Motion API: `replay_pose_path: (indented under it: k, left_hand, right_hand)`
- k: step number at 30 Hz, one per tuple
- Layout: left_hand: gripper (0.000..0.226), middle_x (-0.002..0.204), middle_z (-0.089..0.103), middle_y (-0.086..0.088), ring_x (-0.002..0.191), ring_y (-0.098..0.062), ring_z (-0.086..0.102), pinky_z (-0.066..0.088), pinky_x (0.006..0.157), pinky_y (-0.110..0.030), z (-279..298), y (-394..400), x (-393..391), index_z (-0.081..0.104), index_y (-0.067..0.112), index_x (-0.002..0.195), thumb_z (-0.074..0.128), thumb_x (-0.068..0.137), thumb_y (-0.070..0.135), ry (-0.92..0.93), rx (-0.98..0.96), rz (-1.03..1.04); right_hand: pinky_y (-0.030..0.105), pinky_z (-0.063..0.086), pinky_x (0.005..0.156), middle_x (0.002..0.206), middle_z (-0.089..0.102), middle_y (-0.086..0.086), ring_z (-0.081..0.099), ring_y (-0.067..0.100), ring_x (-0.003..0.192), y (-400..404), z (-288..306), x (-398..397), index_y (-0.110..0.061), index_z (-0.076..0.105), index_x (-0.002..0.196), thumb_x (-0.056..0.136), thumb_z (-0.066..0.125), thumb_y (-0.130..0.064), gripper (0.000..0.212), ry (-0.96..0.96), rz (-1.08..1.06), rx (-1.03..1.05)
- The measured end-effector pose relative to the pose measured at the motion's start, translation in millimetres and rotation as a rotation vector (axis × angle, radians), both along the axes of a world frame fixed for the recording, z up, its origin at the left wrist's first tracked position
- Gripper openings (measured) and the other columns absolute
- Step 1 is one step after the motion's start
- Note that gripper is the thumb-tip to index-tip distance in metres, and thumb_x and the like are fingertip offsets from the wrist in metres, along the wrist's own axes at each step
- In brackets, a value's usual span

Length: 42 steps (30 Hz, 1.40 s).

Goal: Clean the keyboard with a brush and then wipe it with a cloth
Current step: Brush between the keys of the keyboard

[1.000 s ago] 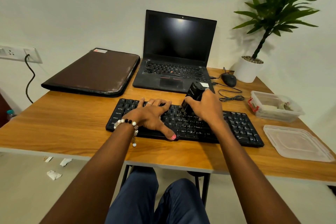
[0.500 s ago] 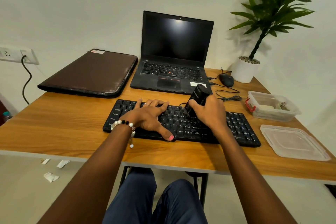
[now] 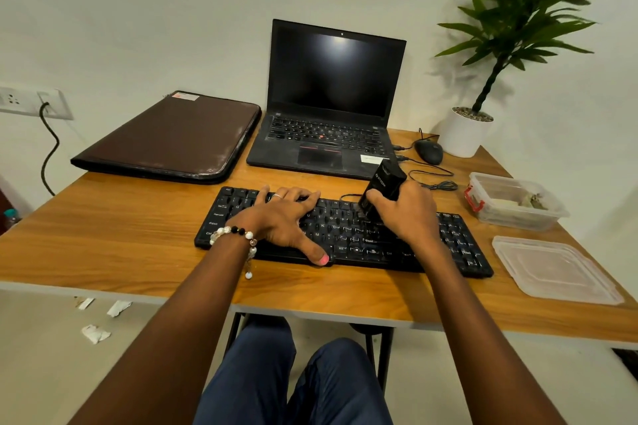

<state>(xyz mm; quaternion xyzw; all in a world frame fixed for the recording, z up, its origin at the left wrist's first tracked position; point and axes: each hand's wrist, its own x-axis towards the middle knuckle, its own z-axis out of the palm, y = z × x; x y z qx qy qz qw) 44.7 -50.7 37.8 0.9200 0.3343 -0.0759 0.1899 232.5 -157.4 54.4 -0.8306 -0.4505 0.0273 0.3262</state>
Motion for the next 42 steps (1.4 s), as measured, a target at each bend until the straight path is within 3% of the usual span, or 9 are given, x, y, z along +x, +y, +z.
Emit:
replay_pose_path:
  k: [5,8,14,19,24,34,36,39,42]
  left_hand:
    - [0.126,0.159,0.0,0.009,0.147,-0.022,-0.006,-0.02,0.112,-0.056,-0.4,-0.2,-0.2,-0.006,0.031,0.153,0.065,0.059,0.076,0.0,0.001,-0.001]
    - [0.126,0.159,0.0,0.009,0.147,-0.022,-0.007,-0.02,0.112,-0.057,-0.1,-0.7,-0.3,-0.005,0.031,0.153,0.066,0.06,0.075,-0.006,-0.004,-0.002]
    - [0.126,0.159,0.0,0.01,0.147,-0.021,-0.006,-0.02,0.112,-0.057,0.3,-1.0,-0.4,-0.005,0.03,0.153,0.066,0.06,0.075,-0.012,-0.004,-0.004]
    - [0.127,0.159,0.0,0.009,0.147,-0.022,-0.006,-0.019,0.112,-0.057,-1.2,0.7,0.2,-0.005,0.031,0.153,0.066,0.059,0.077,-0.008,0.008,-0.004]
    - [0.128,0.159,0.002,0.008,0.147,-0.022,-0.005,-0.018,0.112,-0.058,-3.5,3.7,0.0,-0.004,0.032,0.153,0.067,0.057,0.078,-0.011,0.005,-0.009]
    - [0.128,0.159,0.001,0.008,0.147,-0.022,-0.005,-0.019,0.112,-0.057,-1.0,1.2,0.1,-0.005,0.03,0.153,0.065,0.058,0.077,-0.01,-0.001,-0.013]
    - [0.127,0.159,0.002,0.009,0.147,-0.022,-0.004,-0.019,0.112,-0.057,0.1,0.6,-0.2,-0.005,0.029,0.153,0.065,0.058,0.077,-0.013,0.002,-0.011]
    - [0.126,0.159,0.002,0.01,0.147,-0.021,-0.004,-0.02,0.112,-0.055,0.4,-0.5,-0.3,-0.005,0.03,0.153,0.066,0.06,0.076,-0.019,0.005,-0.009]
    - [0.126,0.158,0.002,0.011,0.147,-0.02,-0.004,-0.02,0.112,-0.056,0.1,-0.6,-0.6,-0.005,0.031,0.153,0.066,0.059,0.076,-0.016,-0.003,-0.005]
  right_hand:
    - [0.026,0.038,0.052,0.077,0.063,0.001,0.057,0.017,0.066,-5.1,19.9,16.5,-0.013,0.063,0.091,0.084,0.065,-0.043,0.03,0.086,-0.004,-0.023]
    - [0.03,0.045,0.059,0.08,0.06,0.001,0.059,0.02,0.075,-7.1,10.4,9.8,-0.011,0.06,0.096,0.084,0.063,-0.043,0.034,0.013,-0.112,0.048]
    - [0.04,0.057,0.067,0.081,0.065,0.003,0.064,0.02,0.075,-7.4,11.5,-0.8,-0.015,0.059,0.085,0.083,0.065,-0.042,0.027,0.096,-0.002,-0.046]
    - [0.026,0.049,0.046,0.081,0.067,0.002,0.061,0.012,0.059,-3.4,19.0,-19.5,-0.01,0.063,0.099,0.086,0.066,-0.027,0.02,0.365,0.161,0.137]
    - [0.029,0.057,0.06,0.085,0.066,-0.001,0.064,0.012,0.069,2.7,15.7,-31.8,-0.016,0.059,0.095,0.084,0.07,-0.024,0.018,0.184,0.345,0.0]
    - [0.031,0.05,0.07,0.104,0.064,0.007,0.057,0.02,0.089,-9.9,40.8,3.5,-0.01,0.058,0.112,0.079,0.071,-0.037,0.045,-0.351,0.228,-0.278]
    - [0.029,0.05,0.065,0.099,0.066,0.007,0.06,0.018,0.084,-5.6,41.0,-4.0,-0.009,0.061,0.108,0.078,0.073,-0.033,0.04,-0.25,0.261,-0.196]
    - [0.031,0.056,0.07,0.1,0.068,0.006,0.065,0.017,0.085,-3.4,34.5,-15.0,-0.009,0.061,0.113,0.079,0.075,-0.025,0.04,0.124,0.324,-0.08]
    - [0.028,0.055,0.067,0.103,0.067,0.008,0.064,0.018,0.086,-4.9,25.8,-10.0,-0.006,0.058,0.116,0.08,0.074,-0.025,0.044,0.099,0.292,-0.132]
